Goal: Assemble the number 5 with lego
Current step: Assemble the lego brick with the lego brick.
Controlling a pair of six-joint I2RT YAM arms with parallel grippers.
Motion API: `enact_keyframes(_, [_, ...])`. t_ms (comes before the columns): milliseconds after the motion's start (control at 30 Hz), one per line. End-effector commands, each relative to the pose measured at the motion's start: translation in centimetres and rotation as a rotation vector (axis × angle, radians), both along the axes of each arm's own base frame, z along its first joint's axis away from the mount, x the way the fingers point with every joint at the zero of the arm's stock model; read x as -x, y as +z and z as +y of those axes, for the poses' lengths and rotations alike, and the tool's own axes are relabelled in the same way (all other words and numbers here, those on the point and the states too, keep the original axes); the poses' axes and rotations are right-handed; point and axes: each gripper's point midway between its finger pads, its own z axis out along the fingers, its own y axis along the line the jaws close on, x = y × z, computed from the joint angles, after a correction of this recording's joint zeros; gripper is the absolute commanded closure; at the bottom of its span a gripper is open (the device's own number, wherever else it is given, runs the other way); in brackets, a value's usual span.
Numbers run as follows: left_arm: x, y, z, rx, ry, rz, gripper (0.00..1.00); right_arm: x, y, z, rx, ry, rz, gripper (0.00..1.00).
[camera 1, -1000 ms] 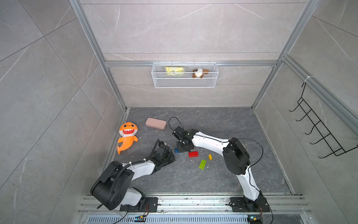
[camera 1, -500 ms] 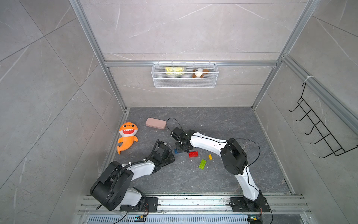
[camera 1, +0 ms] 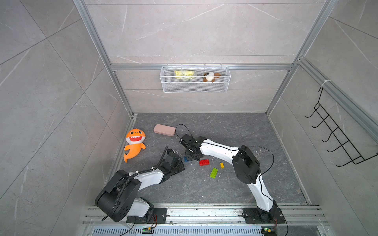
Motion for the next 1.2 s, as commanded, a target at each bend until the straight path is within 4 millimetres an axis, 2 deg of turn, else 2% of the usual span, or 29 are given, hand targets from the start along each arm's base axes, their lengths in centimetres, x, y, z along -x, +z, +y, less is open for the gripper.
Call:
enact_keyframes(0, [1.6,-1.5,1.3,-0.059,0.011,0.07,0.75,0.8,-1.7,-0.2,0.042,0.0,0.042,0.8])
enact_keyframes(167, [1.3,-1.0,1.3,-0.068,0.01,0.059,0.75,0.3,0.6,0.2,0.015,0.013,0.008,0.67])
enact_keyframes(433, [1.0,-0.1,1.4,-0.083,0.004,0.047,0.73,0.2,3.6,0.0,-0.032,0.018,-0.054,0.62])
enact_keyframes(500, [0.9,0.4,1.5,-0.091,0.005,0.039,0.7,0.4,4.2,-0.5,-0.042,0.017,-0.07,0.61])
enact_keyframes(567, [0.6,1.0,1.7,-0.094,0.014,0.028,0.6,0.8,5.3,-1.1,-0.059,0.015,-0.09,0.61])
enact_keyframes(667, [-0.1,2.3,1.5,-0.087,0.009,0.007,0.53,1.5,6.6,-2.0,-0.087,0.013,-0.114,0.6])
enact_keyframes(767, [-0.9,3.6,1.1,-0.087,-0.005,-0.014,0.51,2.5,7.6,-3.4,-0.113,0.007,-0.14,0.57])
enact_keyframes(933, [-2.7,5.1,0.8,-0.079,-0.013,-0.034,0.46,4.8,7.8,-5.7,-0.181,0.001,-0.141,0.53])
enact_keyframes(1167, [-5.4,4.9,0.4,-0.037,-0.013,-0.014,0.44,7.4,5.9,-8.8,-0.207,-0.019,-0.112,0.53])
